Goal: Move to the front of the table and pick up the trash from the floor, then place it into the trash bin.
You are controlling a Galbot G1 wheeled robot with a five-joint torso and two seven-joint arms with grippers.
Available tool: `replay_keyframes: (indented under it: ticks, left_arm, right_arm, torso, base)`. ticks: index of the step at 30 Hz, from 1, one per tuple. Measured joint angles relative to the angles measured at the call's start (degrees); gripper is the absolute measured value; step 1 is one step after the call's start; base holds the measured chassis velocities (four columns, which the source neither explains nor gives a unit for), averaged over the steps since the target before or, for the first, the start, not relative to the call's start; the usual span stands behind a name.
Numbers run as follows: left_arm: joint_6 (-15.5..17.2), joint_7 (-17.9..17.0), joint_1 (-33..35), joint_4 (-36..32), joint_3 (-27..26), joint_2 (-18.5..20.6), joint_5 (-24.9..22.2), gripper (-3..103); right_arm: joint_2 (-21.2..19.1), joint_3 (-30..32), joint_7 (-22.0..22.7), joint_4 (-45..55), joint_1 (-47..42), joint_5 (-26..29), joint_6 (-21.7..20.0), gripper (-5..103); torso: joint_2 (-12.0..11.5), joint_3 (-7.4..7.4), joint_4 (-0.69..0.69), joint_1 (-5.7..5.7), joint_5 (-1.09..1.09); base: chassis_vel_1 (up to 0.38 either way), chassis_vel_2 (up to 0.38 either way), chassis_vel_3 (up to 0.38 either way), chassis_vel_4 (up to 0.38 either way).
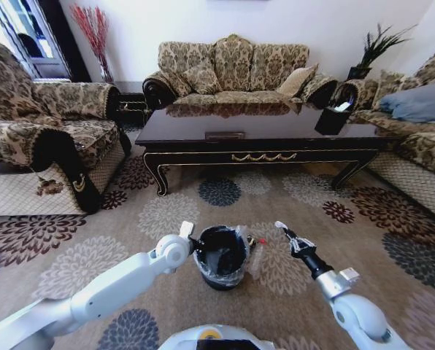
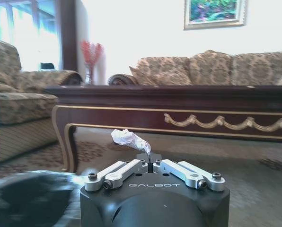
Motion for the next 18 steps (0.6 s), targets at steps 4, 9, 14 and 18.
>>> replay_keyframes:
  ticks: [4, 9, 14, 18]
  left_arm:
    - [0.0, -0.67, -1.68, 0.37, 1.11, -1.46, -1.15, 0]
    - [0.0, -1.33, -3.33, 0.72, 2.67, -3.35, -2.1, 0]
    - [0.0, -1.85, -4.05, 0.73, 3.4, -4.33, -2.72, 0]
    - [0.0, -2.0, -4.14, 1.0, 3.5, -4.6, -2.74, 0]
  right_arm:
    - [0.59, -1.51, -0.01, 2.73, -1.63, -1.62, -0.06, 0]
    - [-0.23, -4.07, -0.96, 3.15, -3.05, -4.91, 0.88, 0]
    - [-0.36, -5.16, -1.26, 2.89, -3.4, -6.54, 1.02, 0]
    - [-0.07, -5.92, -1.65, 3.09, -3.99, -7.44, 1.02, 0]
  torso:
    - [0.0, 0.0, 0.0, 0.0, 0.0]
    - [0.0, 0.0, 0.0, 0.0, 0.01]
    - [0.0, 0.0, 0.0, 0.0, 0.0]
    - [0.0, 0.0, 0.0, 0.0, 0.0]
  base:
    - [0.0, 0.0, 0.0, 0.0]
    - [0.0, 0.0, 0.0, 0.0]
    - [0.0, 0.0, 0.0, 0.0]
    - [0.0, 0.0, 0.0, 0.0]
